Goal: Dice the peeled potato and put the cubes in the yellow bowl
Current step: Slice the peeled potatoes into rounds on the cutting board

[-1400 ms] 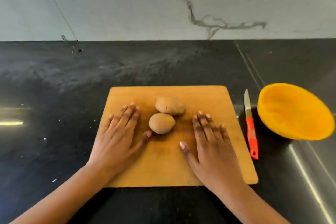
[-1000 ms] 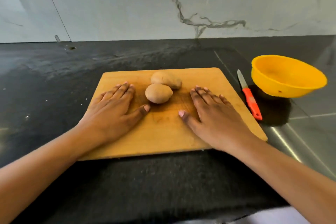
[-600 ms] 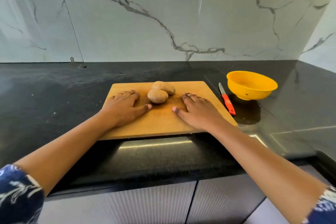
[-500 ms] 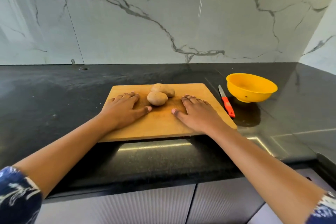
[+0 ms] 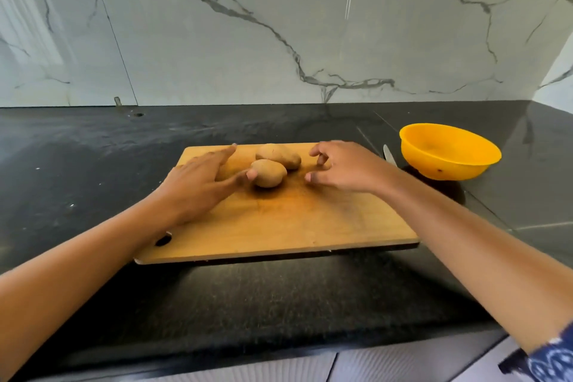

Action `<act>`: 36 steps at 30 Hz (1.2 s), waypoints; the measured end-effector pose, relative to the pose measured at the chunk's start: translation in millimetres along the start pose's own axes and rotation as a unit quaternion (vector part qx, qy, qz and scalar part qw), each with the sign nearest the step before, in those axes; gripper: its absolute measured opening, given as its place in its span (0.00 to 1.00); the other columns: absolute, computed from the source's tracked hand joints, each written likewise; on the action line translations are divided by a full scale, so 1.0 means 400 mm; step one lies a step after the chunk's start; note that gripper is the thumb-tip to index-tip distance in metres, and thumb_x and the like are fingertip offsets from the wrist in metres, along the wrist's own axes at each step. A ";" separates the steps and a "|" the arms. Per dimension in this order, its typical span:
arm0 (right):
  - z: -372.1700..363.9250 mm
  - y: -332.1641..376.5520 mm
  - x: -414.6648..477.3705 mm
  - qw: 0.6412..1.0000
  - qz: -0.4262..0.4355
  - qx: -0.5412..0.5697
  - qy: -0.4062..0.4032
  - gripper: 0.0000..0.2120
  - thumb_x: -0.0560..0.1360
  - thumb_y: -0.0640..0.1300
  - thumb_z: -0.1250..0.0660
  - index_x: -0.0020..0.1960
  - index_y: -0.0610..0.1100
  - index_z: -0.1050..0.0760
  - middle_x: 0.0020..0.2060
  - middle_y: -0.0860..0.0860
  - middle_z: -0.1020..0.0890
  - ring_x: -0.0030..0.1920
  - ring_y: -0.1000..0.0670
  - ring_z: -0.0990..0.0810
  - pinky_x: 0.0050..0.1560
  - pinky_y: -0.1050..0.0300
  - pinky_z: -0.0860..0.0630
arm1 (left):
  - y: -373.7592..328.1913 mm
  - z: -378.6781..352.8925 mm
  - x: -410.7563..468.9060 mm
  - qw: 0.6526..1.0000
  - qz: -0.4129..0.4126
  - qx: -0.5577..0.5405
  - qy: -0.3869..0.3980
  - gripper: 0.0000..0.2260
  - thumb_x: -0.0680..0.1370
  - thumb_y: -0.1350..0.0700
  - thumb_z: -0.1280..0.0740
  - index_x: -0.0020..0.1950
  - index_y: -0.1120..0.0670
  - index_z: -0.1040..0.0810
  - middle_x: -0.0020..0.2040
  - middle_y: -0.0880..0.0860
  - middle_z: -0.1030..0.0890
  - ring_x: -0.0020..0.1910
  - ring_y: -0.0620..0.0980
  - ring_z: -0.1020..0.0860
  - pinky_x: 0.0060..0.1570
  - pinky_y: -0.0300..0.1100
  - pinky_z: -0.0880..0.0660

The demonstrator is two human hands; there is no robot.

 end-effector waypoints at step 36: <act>0.040 -0.076 0.050 0.991 0.004 0.127 -0.039 0.30 0.65 0.49 0.21 0.64 0.50 0.26 0.55 0.53 0.26 0.55 0.52 0.27 0.51 0.59 0.32 | -0.075 0.006 0.036 0.969 -0.129 -0.208 -0.014 0.23 0.62 0.46 0.25 0.56 0.37 0.23 0.50 0.38 0.19 0.53 0.37 0.22 0.53 0.30 0.25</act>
Point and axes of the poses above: each hand's wrist, its own x-axis towards the middle knuckle, its own z-axis out of the back of the hand, y = z × x, the point moved 10 cm from there along x, towards the middle knuckle
